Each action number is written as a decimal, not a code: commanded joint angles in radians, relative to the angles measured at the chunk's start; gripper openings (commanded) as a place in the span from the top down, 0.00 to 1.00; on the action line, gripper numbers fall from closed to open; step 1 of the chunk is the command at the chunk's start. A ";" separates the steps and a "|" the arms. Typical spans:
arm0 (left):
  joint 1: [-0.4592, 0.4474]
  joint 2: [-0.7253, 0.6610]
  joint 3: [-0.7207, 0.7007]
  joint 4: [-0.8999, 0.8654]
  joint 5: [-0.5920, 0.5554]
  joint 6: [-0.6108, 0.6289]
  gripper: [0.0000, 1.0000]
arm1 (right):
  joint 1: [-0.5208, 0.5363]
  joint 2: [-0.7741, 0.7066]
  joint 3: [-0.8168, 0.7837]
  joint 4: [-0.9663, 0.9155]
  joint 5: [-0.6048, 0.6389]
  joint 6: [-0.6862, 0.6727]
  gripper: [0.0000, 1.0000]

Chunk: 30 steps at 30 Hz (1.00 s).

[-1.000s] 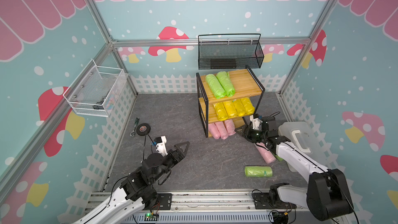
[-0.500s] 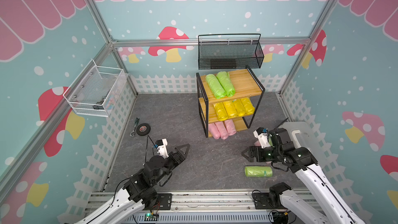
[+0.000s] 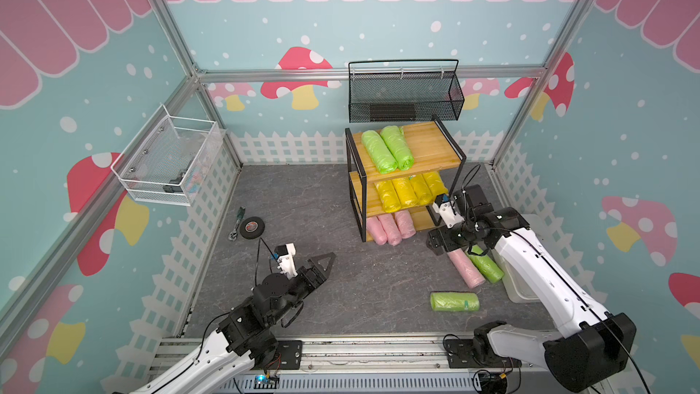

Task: Sort the rolls of trash bags by color and place them on the shelf
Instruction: Pick up the roll of trash bags from the center of the board.

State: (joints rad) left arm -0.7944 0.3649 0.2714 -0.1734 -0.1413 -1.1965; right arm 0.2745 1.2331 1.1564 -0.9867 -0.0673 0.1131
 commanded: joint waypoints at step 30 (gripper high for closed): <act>-0.002 -0.039 -0.028 0.024 0.004 -0.009 0.01 | -0.170 0.306 -0.296 0.150 0.103 0.246 0.13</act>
State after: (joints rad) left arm -0.7944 0.3408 0.2489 -0.1520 -0.1352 -1.2003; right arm 0.1093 1.5261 0.8772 -0.8421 0.0738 0.3275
